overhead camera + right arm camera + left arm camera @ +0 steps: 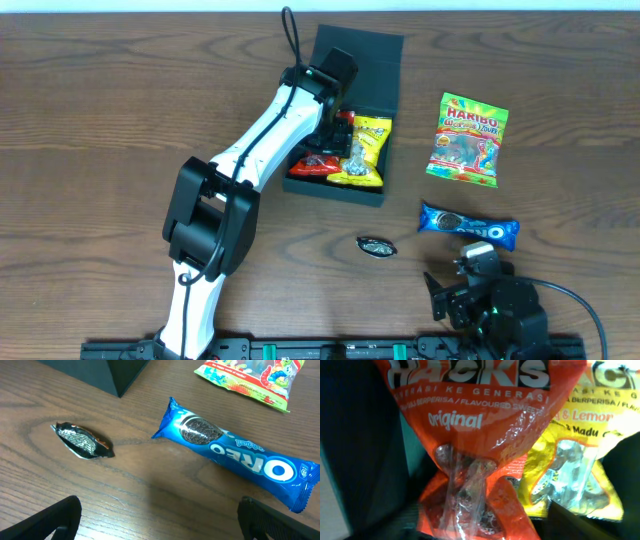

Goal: Pack container
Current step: 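Carry the red bag into the box beside the yellow bag, then open the left gripper and retract the left arm to rest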

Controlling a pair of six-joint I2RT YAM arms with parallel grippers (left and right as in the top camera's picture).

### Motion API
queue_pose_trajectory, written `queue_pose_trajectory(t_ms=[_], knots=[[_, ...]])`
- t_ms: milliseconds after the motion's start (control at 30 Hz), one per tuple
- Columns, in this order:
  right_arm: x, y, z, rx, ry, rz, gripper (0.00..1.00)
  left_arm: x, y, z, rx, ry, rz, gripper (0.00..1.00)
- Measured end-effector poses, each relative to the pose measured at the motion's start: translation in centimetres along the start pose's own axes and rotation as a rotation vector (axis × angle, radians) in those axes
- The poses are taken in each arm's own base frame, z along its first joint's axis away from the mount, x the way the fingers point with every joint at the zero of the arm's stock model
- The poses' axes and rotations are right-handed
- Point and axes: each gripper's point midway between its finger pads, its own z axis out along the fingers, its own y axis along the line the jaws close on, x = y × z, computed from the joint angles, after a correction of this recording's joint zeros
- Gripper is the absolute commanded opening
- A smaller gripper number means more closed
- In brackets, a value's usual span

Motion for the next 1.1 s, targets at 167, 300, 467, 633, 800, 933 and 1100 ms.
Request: queue_pose_trajectory(t_ms=[167, 300, 467, 633, 800, 933, 1100], knots=[[0.0, 0.0, 0.0, 0.0, 0.0, 0.0, 0.99, 0.4, 0.1, -0.6, -0.01, 0.023, -0.004, 0.92], [0.0, 0.0, 0.0, 0.0, 0.0, 0.0, 0.99, -0.4, 0.0, -3.5, -0.029, 0.006, -0.003, 0.92], [0.0, 0.0, 0.0, 0.0, 0.0, 0.0, 0.99, -0.8, -0.4, -9.3, -0.03, -0.034, 0.0, 0.9], [0.0, 0.0, 0.0, 0.0, 0.0, 0.0, 0.99, 0.0, 0.1, -14.8, -0.046, -0.075, 0.001, 0.88], [0.0, 0.0, 0.0, 0.0, 0.0, 0.0, 0.99, 0.6, 0.7, -20.8, -0.04, -0.223, 0.004, 0.84], [0.0, 0.0, 0.0, 0.0, 0.0, 0.0, 0.99, 3.2, 0.8, -27.7, 0.009, -0.388, 0.021, 0.82], [0.0, 0.0, 0.0, 0.0, 0.001, 0.0, 0.99, 10.3, 2.2, -35.5, 0.027, -0.596, 0.063, 0.82]])
